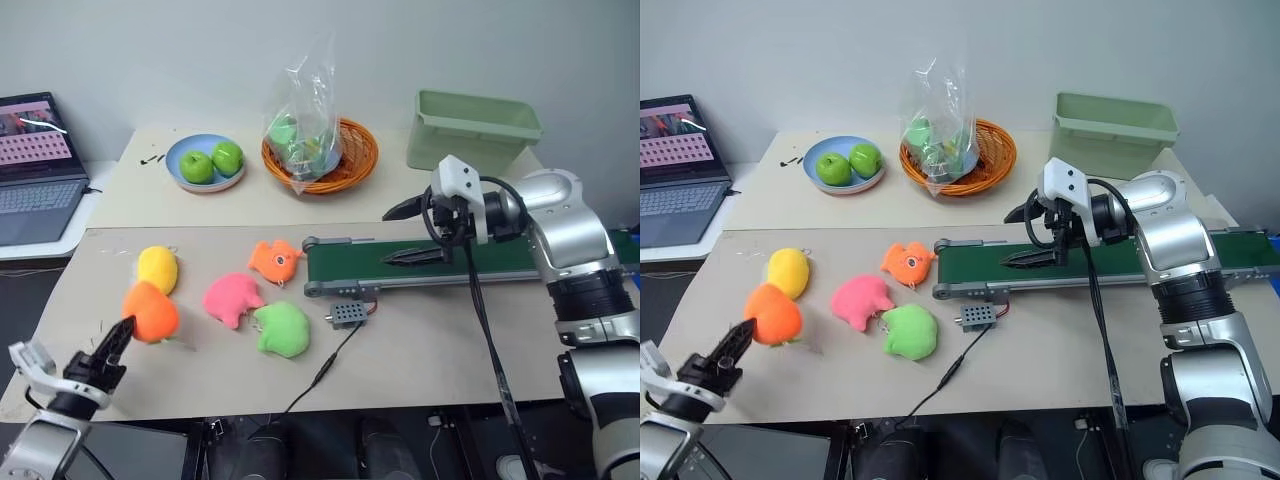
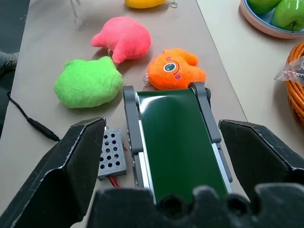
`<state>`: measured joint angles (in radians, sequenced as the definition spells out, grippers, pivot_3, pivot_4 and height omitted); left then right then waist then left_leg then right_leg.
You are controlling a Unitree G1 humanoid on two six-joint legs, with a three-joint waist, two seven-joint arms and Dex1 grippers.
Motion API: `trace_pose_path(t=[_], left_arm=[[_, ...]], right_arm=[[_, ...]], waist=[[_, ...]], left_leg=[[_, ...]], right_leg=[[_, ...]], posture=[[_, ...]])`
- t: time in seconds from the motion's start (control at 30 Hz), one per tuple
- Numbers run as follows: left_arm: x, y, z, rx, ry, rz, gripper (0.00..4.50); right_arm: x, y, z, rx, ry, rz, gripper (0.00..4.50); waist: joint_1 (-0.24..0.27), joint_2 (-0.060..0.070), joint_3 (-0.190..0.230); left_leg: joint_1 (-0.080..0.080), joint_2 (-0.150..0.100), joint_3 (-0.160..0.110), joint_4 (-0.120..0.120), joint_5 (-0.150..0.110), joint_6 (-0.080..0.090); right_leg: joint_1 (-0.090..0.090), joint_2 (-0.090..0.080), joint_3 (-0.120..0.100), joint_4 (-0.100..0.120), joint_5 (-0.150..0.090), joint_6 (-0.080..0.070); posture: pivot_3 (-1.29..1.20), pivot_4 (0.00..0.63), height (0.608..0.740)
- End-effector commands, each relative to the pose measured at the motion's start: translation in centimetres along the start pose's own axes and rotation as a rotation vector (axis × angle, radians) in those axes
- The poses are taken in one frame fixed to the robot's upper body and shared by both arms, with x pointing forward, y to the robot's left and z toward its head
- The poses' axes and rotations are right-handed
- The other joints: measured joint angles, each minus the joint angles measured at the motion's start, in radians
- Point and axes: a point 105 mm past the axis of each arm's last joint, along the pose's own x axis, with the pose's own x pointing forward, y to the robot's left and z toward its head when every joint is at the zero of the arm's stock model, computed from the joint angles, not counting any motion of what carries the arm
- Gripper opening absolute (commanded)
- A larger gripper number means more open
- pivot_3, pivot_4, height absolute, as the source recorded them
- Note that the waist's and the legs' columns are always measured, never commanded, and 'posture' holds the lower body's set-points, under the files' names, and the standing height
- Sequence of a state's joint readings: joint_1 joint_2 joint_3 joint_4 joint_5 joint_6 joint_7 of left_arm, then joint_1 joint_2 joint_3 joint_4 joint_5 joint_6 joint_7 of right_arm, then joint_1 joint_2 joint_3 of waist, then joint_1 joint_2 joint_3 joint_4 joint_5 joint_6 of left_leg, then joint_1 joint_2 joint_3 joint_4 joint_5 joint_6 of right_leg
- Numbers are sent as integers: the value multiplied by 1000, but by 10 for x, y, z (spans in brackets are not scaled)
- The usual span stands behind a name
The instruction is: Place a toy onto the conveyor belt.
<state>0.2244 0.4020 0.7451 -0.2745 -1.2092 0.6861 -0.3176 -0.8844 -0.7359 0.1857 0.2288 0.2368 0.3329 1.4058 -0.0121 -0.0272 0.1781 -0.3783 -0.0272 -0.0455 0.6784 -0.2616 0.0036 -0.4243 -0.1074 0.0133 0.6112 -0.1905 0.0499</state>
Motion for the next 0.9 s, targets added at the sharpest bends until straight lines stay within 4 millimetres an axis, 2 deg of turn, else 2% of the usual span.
trace_pose_path(t=[0.03, 0.13, 0.2, 0.3, 0.43, 0.53, 0.67, 0.83, 0.87, 0.9], left_arm=[[21, -6, -2, 550, 70, 61, 1013], [36, -5, 10, 904, -2, 127, 1013], [44, -10, 7, 1183, -9, 91, 1013], [48, -14, -4, 1296, -2, 37, 1013], [45, -7, -2, 1284, -29, 67, 1013], [43, -1, 11, 1261, -72, 121, 1013], [44, -4, 22, 1211, -118, 134, 1013], [46, -11, 25, 1024, -140, 124, 1013], [46, -17, 22, 866, -139, 86, 1537], [46, -22, 19, 752, -133, 48, 1738]], right_arm=[[-5, -4, 10, -49, -23, -36, 4500], [-4, -4, 10, -48, -30, -39, 4500], [-4, -4, 10, -47, -31, -44, 4500], [-6, -2, 9, -45, -27, -48, 4500], [-10, -1, 8, -41, -22, -61, 4500], [-11, 0, 5, -32, -14, -69, 4500], [-10, 0, 5, -27, -14, -66, 4500], [-10, 0, 6, -28, -12, -58, 4500], [-10, -1, 7, -29, -10, -56, 4500], [-10, -1, 7, -30, -9, -54, 4500]], waist=[[0, 0, 0], [0, 0, 0], [-2, 0, 0], [-2, 0, 0], [-2, 0, 0], [-1, 0, 0], [-1, 0, 0], [-1, 0, 0], [-1, 0, 0], [-1, 0, 0]], left_leg=[[0, 0, 0, 0, 0, 0], [0, -1, 7, -1, 0, 0], [-1, 0, 8, -1, 0, 0], [-1, 1, 9, -2, 0, 0], [-6, 4, 4, -2, -1, 1], [-10, 4, 4, -1, 0, 1], [-11, 4, 4, -1, 0, 1], [-11, 3, 4, -1, 0, 1], [-11, 3, 4, -1, 0, 1], [-11, 3, 4, -1, 0, 1]], right_leg=[[0, 0, 0, 0, 0, 0], [0, 0, 1, -1, 0, 0], [0, 0, 0, -1, 0, 0], [-2, 0, 1, -1, 0, -1], [-8, 0, 1, 0, 1, 0], [-13, -1, 1, 2, 1, 0], [-14, -1, 1, 2, 1, 0], [-13, -1, 1, 1, 1, 0], [-13, -1, 1, 1, 1, 0], [-13, -1, 1, 1, 1, 0]], posture=[[0, 150, 740], [0, 150, 740], [0, 150, 740], [0, 150, 740], [0, 150, 740], [0, 150, 740], [0, 150, 740], [0, 150, 740], [0, 150, 740], [0, 150, 740]])
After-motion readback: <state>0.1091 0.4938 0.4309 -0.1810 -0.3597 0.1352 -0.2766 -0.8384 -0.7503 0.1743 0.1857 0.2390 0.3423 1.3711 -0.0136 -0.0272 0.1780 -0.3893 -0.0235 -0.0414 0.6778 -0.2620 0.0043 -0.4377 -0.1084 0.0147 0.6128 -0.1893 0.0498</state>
